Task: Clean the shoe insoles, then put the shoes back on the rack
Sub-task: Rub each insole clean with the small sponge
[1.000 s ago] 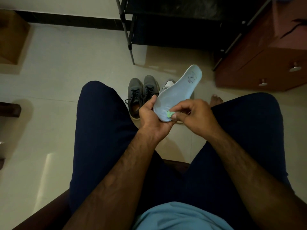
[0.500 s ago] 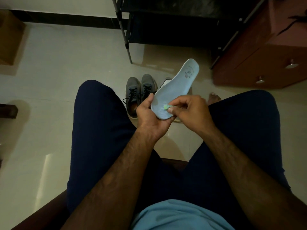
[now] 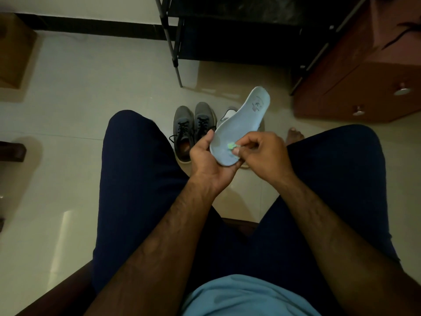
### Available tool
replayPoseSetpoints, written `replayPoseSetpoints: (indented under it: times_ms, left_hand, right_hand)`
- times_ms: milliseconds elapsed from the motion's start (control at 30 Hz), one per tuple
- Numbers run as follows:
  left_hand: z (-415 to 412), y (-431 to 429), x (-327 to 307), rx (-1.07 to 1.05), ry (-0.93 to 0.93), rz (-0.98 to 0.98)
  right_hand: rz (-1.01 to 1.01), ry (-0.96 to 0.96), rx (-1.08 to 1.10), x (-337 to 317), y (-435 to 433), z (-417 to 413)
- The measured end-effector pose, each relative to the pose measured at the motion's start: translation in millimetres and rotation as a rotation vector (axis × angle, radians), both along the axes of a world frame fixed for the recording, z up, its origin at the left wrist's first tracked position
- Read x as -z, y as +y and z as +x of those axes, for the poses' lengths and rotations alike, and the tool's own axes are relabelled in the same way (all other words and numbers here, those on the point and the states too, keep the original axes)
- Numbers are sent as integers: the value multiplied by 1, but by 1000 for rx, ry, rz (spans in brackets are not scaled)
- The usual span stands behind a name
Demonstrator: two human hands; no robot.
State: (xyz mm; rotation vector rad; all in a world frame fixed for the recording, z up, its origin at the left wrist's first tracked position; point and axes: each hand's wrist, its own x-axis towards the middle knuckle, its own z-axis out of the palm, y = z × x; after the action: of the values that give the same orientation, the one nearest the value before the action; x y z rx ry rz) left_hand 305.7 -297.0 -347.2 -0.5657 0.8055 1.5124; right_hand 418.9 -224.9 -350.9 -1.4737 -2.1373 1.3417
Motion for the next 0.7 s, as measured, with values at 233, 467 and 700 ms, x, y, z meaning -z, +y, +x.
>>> replayPoseSetpoints:
  times_ms: [233, 467, 700]
  left_hand:
    - [-3, 0, 2, -16, -25, 24]
    - [0, -1, 4, 3, -33, 49]
    - [3, 0, 4, 20, -39, 45]
  right_hand:
    - [-109, 154, -140, -6, -8, -4]
    - [-32, 99, -34, 5, 6, -6]
    - [-33, 145, 93, 6, 10, -5]
